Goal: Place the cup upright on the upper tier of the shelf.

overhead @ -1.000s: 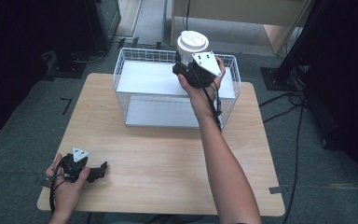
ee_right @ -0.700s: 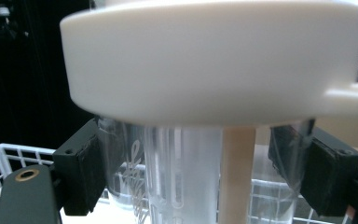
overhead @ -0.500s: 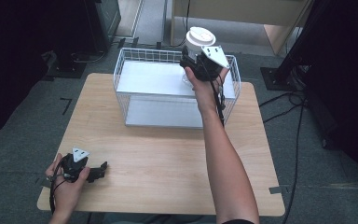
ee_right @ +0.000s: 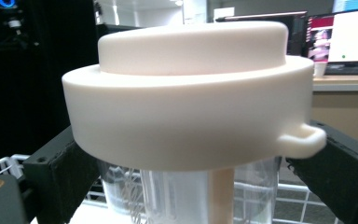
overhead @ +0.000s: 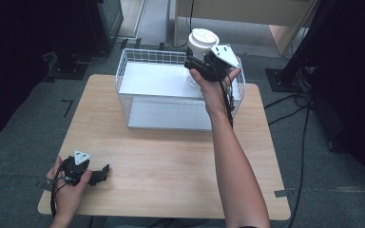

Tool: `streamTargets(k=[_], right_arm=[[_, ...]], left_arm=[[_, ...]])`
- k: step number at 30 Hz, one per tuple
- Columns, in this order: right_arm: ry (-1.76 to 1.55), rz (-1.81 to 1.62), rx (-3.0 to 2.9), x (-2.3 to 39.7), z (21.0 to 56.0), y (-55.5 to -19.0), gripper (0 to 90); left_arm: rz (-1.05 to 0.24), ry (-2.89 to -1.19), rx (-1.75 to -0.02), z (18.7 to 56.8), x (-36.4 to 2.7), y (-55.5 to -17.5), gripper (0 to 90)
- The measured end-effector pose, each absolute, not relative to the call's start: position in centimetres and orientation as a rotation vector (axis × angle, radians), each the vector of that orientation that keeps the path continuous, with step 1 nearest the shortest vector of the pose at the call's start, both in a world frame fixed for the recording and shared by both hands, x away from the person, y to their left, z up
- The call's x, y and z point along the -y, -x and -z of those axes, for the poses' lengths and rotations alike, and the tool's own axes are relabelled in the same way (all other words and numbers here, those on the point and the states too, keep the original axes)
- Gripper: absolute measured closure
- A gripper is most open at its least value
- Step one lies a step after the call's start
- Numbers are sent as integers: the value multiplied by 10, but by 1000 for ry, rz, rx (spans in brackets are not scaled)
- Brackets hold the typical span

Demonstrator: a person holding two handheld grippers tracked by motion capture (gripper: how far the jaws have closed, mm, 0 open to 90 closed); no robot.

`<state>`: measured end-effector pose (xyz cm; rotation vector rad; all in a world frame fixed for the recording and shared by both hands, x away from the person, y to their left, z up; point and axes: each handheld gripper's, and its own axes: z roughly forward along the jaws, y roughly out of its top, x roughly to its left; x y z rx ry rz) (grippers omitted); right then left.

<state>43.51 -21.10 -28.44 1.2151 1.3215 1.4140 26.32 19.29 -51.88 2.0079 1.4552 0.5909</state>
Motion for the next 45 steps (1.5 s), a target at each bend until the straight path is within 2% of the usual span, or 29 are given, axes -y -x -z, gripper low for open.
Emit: streamTargets(k=[8, 14, 45], right_arm=[[-1196, -1435, -1355, 216, 283, -423, 47], [-1165, -1423, -1379, 219, 282, -412, 0], [-1130, -1408, -1385, 246, 303, -361, 0]], left_arm=[[-591, -2007, -1455, 519, -193, -263, 0], [-592, -2008, -1455, 519, -193, -263, 0], [-592, -2011, -1456, 519, -193, -264, 0]])
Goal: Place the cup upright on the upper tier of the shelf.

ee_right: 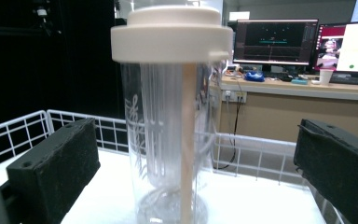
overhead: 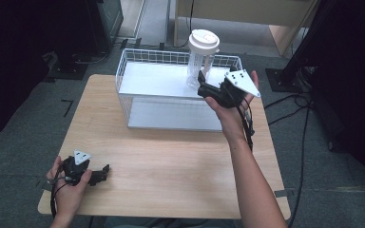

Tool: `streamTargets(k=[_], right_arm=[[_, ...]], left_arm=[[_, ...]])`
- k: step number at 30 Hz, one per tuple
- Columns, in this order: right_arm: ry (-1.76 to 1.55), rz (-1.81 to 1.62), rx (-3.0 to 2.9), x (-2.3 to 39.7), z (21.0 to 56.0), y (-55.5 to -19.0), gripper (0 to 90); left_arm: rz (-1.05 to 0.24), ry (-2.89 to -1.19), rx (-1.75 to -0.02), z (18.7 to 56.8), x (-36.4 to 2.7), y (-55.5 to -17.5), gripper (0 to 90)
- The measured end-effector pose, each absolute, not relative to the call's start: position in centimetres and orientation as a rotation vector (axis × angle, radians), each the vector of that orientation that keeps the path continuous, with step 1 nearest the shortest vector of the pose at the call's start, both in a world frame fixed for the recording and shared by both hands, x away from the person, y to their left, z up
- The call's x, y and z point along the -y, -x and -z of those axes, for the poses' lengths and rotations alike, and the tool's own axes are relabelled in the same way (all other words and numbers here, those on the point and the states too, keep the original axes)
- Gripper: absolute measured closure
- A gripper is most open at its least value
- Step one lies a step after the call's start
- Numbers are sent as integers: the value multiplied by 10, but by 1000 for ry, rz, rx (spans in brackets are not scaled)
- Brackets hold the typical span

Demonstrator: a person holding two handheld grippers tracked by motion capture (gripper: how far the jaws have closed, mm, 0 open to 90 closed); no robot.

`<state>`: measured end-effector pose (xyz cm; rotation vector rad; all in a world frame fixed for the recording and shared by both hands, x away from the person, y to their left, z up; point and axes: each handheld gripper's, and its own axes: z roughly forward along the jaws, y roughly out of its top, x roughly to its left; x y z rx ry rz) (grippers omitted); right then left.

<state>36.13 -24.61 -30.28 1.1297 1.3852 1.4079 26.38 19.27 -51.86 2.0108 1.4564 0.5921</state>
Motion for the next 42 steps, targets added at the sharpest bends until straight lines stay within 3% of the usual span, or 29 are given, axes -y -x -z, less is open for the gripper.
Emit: streamTargets(k=[42], right_arm=[[-1267, -1303, -1374, 325, 396, -273, 0]], left_arm=[[-589, -2009, -1459, 519, -193, -264, 0]])
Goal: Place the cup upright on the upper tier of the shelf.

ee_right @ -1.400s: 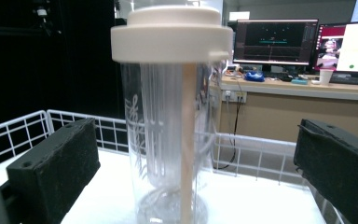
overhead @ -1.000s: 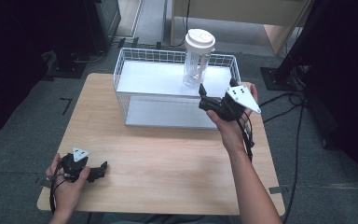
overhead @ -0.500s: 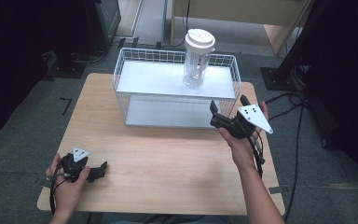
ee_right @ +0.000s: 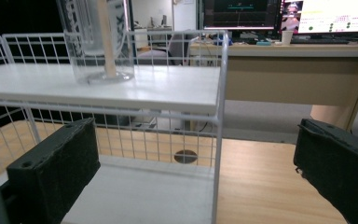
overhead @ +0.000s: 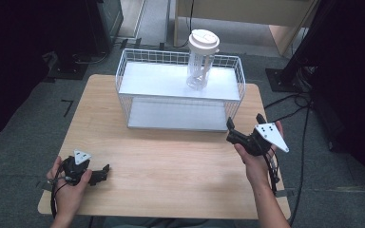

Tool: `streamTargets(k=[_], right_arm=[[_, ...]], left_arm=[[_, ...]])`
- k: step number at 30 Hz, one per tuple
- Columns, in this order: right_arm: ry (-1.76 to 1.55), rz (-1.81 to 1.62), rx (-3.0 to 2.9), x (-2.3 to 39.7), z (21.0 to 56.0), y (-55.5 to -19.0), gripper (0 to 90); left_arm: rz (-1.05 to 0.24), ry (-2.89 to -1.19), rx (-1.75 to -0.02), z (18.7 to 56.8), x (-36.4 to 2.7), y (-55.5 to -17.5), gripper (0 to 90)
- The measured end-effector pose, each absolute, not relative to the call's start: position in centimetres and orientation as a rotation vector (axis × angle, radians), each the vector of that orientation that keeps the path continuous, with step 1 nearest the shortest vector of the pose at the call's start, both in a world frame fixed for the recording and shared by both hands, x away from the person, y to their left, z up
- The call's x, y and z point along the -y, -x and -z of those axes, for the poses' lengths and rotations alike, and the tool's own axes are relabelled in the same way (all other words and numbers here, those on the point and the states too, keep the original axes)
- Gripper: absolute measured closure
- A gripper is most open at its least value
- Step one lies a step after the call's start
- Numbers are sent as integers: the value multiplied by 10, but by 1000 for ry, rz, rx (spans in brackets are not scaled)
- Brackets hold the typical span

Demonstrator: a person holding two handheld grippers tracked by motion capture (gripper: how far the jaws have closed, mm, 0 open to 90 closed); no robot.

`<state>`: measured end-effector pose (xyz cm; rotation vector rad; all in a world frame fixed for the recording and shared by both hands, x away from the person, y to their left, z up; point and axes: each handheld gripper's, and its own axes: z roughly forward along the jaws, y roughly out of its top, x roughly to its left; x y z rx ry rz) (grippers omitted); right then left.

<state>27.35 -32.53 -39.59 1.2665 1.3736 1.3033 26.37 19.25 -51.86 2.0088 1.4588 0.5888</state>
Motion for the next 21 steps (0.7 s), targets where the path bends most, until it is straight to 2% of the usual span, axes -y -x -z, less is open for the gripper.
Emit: streamTargets(k=[21], right_arm=[[-1400, -1198, -1391, 364, 455, -243, 0]], left_arm=[[-589, -2008, -1459, 519, -192, -264, 0]])
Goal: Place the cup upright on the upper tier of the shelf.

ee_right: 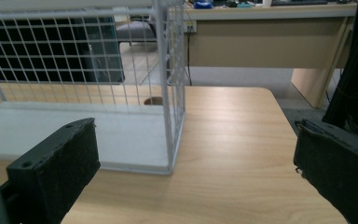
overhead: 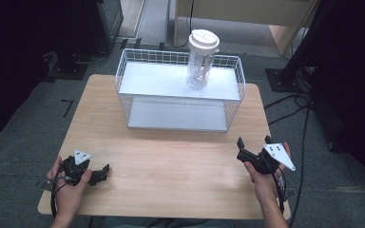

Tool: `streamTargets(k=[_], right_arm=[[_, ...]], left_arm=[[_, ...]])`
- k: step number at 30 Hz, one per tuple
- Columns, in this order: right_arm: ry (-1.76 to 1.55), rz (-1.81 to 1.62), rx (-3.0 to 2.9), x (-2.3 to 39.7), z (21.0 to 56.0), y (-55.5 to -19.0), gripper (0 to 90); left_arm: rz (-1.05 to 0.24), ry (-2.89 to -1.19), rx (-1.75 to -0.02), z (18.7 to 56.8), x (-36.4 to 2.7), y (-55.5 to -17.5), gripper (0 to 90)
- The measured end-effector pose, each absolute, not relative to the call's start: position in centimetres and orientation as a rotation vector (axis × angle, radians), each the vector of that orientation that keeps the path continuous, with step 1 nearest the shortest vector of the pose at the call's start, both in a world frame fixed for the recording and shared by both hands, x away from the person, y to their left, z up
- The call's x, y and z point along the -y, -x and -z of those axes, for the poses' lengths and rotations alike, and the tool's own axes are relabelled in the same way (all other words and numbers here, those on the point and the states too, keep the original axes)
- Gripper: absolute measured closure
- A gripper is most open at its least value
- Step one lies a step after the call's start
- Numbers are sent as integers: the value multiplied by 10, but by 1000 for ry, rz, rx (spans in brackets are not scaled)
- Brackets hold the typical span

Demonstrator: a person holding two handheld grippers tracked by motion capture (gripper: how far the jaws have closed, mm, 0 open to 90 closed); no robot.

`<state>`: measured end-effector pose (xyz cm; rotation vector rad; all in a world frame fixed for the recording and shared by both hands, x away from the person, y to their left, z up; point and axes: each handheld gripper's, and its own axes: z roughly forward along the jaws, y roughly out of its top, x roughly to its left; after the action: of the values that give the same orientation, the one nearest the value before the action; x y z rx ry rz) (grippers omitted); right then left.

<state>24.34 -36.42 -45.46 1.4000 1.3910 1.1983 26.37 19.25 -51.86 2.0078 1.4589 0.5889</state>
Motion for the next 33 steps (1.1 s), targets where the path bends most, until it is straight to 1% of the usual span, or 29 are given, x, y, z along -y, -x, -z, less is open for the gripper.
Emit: streamTargets(k=[14, 22, 27, 33], right_arm=[[-1488, -1073, -1495, 380, 494, -226, 0], [-1530, -1030, -1555, 387, 507, -211, 0], [-1609, -925, -1637, 398, 516, -200, 13], [-1664, -804, -1717, 399, 523, -195, 13]], left_arm=[[-589, -2007, -1459, 519, -192, -264, 0], [-589, -2007, -1459, 519, -192, -264, 0], [-589, -2007, -1459, 519, -192, -264, 0], [-589, -2007, -1459, 519, -192, -264, 0]])
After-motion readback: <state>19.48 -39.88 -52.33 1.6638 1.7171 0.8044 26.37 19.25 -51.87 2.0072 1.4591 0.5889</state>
